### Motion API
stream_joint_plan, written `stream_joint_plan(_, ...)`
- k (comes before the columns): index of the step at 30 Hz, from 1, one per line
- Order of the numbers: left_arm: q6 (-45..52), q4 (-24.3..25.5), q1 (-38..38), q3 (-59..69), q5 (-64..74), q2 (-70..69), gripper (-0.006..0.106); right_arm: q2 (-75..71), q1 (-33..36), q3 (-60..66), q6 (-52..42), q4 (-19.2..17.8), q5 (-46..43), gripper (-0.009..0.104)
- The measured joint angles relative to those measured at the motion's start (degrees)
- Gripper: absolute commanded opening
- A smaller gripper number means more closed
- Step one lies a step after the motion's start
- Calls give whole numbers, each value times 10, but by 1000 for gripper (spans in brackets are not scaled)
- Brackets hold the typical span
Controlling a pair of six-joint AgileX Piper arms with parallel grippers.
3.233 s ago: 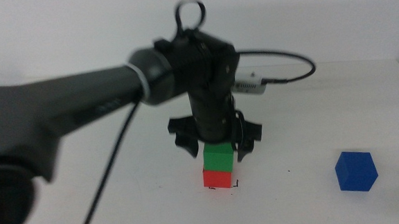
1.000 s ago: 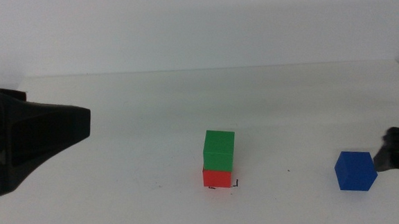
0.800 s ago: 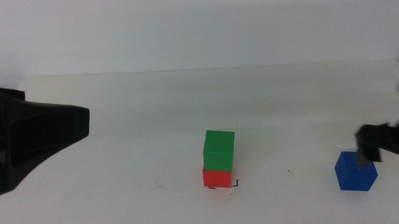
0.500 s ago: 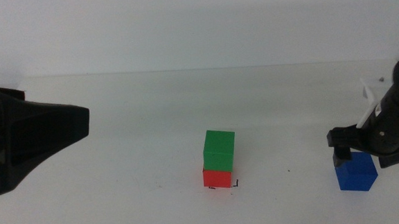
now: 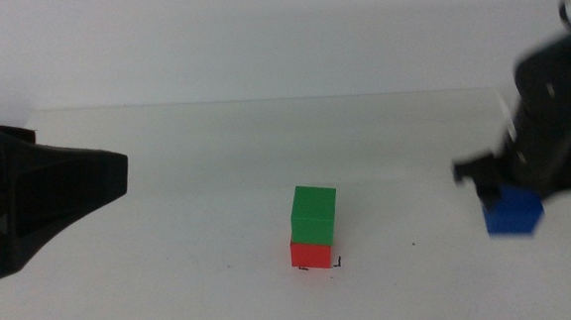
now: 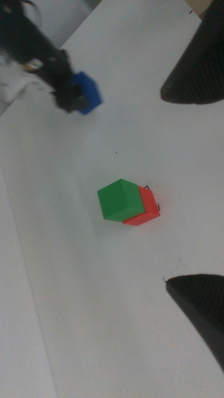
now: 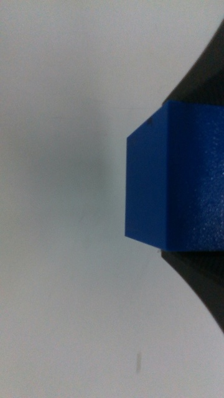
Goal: Stack red cubes first, then green, then blue cubes in a specific spot.
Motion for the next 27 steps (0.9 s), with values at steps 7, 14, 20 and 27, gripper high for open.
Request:
stream_joint_plan(7,0,0,0,0,0,0,94,8,148,-234,95,0,107,9)
stream_joint_plan(14,0,0,0,0,-2,0,94,108,240,-352,174,25,116,9)
stream_joint_plan(20,0,0,0,0,-3,0,94,146,261,-361,207,26,119,9)
stream_joint_plan(27,0,0,0,0,-3,0,94,158,262,-362,222,23,120,9)
